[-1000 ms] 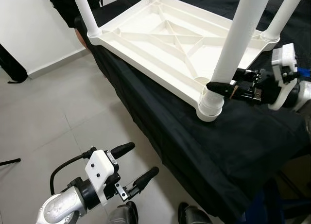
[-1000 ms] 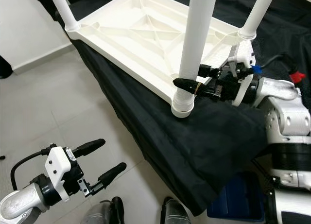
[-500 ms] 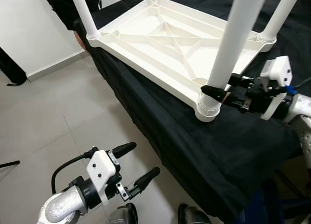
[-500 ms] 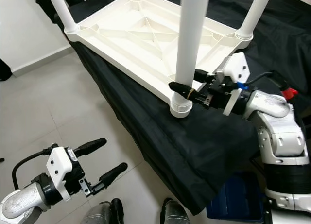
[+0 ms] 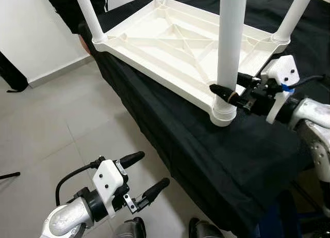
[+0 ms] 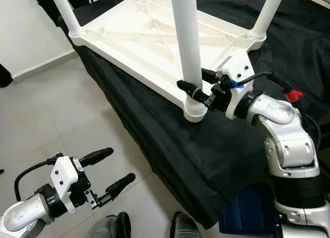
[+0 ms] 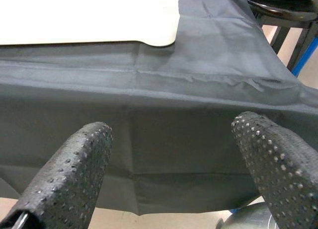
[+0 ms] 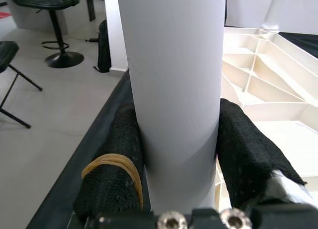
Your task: Building children table
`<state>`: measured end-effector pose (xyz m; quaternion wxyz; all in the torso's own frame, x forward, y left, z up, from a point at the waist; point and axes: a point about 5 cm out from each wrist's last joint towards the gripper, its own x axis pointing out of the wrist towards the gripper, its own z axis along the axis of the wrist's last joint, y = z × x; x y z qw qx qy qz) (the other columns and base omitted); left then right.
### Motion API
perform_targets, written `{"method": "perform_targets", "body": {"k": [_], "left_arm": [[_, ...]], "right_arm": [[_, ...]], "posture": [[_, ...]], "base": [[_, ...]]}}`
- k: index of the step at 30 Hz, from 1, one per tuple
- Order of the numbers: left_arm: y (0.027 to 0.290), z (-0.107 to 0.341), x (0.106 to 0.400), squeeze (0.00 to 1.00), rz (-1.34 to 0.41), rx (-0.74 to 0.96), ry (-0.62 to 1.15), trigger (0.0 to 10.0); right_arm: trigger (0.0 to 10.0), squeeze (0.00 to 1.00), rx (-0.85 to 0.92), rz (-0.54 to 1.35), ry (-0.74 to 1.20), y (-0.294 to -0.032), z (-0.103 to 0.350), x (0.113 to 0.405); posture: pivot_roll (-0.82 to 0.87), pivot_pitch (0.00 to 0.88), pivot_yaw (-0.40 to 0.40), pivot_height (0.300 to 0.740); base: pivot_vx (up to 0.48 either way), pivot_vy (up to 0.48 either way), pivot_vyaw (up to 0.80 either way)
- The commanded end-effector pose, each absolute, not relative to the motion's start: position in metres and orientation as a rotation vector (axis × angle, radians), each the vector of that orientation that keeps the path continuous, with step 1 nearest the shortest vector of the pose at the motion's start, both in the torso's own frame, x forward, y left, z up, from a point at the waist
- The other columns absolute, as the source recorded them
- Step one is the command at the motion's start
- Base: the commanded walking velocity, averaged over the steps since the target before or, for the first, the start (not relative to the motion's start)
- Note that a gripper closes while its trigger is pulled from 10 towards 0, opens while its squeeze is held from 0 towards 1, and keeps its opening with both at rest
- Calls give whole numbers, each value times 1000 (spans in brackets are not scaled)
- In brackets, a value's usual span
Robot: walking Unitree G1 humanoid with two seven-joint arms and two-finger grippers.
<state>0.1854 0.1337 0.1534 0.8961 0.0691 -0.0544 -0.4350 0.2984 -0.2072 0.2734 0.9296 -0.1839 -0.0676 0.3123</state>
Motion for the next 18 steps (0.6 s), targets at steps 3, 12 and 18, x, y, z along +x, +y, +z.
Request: {"method": "perform_targets", "body": {"k": [3,12,18], "left_arm": [[135,148,184,0,-913,160,-84,10000],[136,147,184,0,-916,170,-80,10000],[137,147,185,0,-919,178,-77,10000]], "right_arm": [[10000,0,-255,449,4,-221,241,301],[10000,0,-87,287,-64,-234,241,300],[10000,0,-44,256,-76,-236,232,287]], "posture": [[13,293,23,740],[17,290,28,740],[14,290,32,740]], "base": [[0,0,0],[0,0,0],[0,0,0]]}}
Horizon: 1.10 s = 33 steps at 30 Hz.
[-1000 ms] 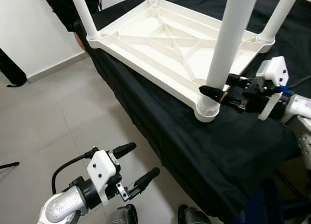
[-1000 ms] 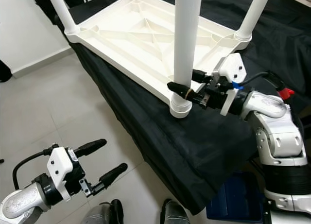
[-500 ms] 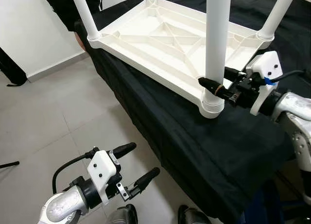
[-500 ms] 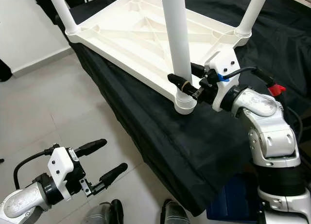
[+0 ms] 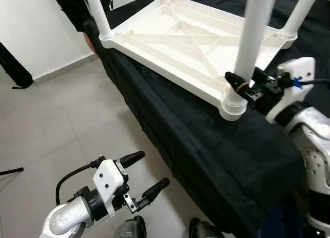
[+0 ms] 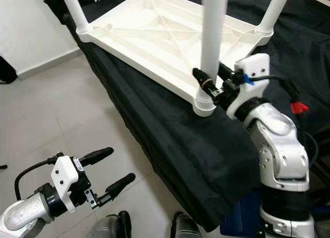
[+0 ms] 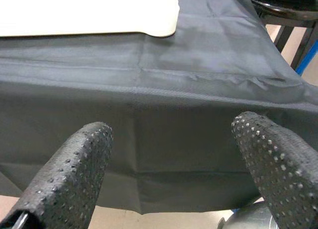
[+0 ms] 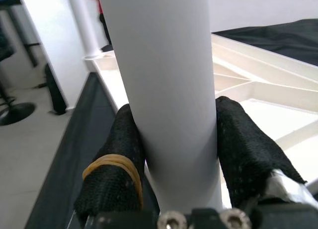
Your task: Building children table
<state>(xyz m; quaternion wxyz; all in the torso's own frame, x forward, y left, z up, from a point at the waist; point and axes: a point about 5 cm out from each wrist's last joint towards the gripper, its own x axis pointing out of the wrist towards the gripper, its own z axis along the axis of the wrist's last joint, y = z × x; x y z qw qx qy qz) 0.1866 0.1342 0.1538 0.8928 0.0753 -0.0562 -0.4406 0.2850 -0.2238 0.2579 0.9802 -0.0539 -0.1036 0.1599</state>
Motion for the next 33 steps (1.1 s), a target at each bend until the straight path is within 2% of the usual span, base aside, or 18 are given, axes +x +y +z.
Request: {"method": "perform_targets", "body": {"k": [1,14,20,33], "left_arm": [[137,147,185,0,-920,180,-76,10000],[138,146,187,0,-925,190,-75,10000],[138,145,188,0,-921,194,-79,10000],[138,146,189,0,-916,194,-83,10000]], "right_arm": [[10000,0,-41,250,-71,-235,228,284],[10000,0,-76,183,-26,-228,222,277],[10000,0,-187,38,36,-232,219,273],[10000,0,-162,-191,43,-233,219,264]], "posture": [[14,290,32,740],[10,278,35,740],[4,276,34,740],[1,277,33,740]], "base": [[0,0,0],[0,0,0],[0,0,0],[0,0,0]]}}
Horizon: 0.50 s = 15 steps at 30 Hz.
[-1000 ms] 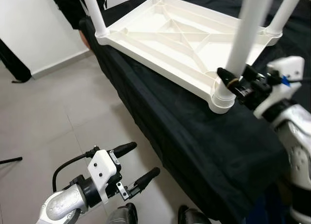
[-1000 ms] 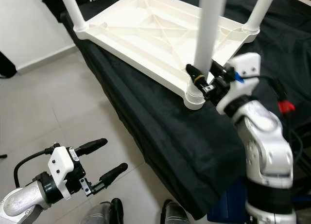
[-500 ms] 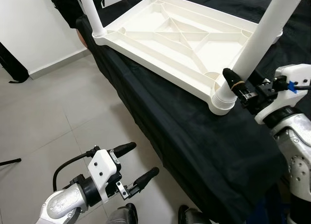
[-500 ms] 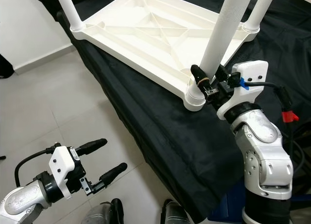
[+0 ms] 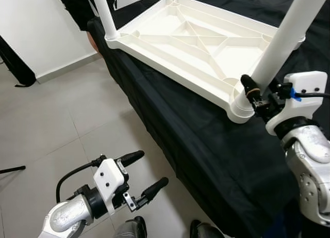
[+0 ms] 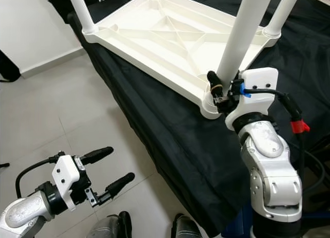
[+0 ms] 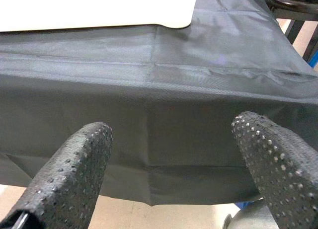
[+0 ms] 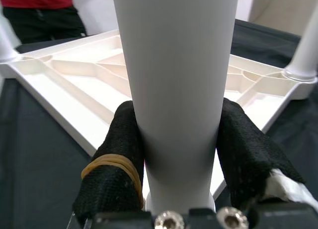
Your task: Building children table
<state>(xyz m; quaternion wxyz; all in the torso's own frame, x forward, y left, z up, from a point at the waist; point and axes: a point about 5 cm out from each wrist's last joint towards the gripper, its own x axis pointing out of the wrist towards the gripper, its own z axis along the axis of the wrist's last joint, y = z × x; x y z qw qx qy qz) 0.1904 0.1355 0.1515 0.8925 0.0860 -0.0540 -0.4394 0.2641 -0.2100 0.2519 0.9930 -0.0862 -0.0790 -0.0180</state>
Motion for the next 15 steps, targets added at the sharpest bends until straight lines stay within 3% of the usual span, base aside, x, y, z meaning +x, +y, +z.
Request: {"method": "perform_targets", "body": {"k": [1,7,10,15], "left_arm": [[138,146,189,0,-916,194,-83,10000],[139,154,197,0,-891,184,-114,10000],[137,200,235,0,-845,172,-291,10000],[130,228,255,0,-873,197,-394,10000]], "right_arm": [[10000,0,-162,-191,43,-233,219,264],[10000,0,-143,-198,41,-227,220,266],[10000,0,-136,-190,54,-217,220,269],[10000,0,-131,-227,76,-217,220,270]], "posture": [[1,277,33,740],[-1,274,38,740],[-19,263,46,740],[-25,259,49,740]], "base": [[0,0,0],[0,0,0],[0,0,0],[0,0,0]]}}
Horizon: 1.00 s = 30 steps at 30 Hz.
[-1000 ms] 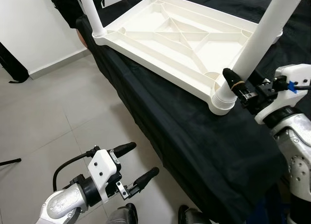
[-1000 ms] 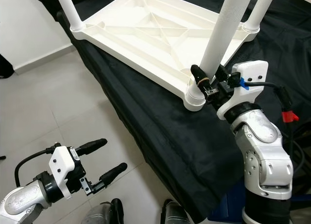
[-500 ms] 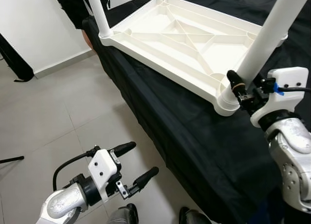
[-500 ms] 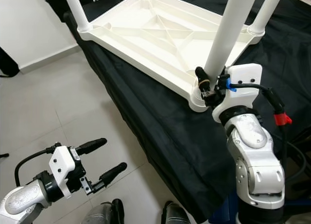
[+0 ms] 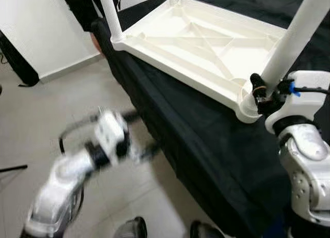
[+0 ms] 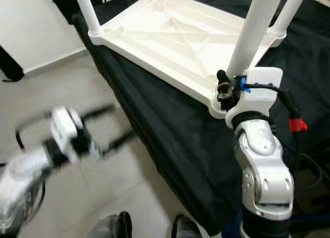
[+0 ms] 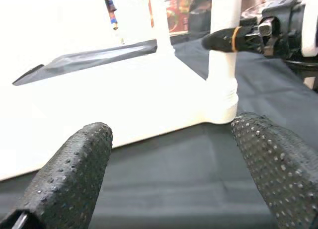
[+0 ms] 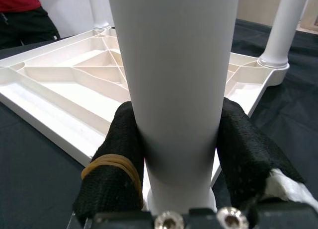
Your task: Building children table
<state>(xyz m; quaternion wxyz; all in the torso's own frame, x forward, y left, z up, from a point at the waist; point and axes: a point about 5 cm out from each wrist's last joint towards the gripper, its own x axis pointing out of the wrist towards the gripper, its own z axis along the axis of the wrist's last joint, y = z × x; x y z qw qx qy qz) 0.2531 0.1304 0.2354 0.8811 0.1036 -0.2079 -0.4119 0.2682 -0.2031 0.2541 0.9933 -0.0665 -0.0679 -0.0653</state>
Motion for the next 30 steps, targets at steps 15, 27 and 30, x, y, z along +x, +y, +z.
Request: {"method": "perform_targets", "body": {"k": [15,27,30], "left_arm": [[106,237,261,0,-943,160,-436,10000],[105,232,258,0,-956,147,-417,10000],[105,232,258,0,-957,145,-413,10000]], "right_arm": [[10000,1000,-103,-237,81,-213,221,274],[10000,0,-72,-219,63,-207,225,274],[10000,0,-63,-194,56,-205,226,275]], "posture": [[-32,253,43,740],[-29,253,41,740],[-30,253,42,740]], "base": [[0,0,0],[0,0,0],[0,0,0]]}}
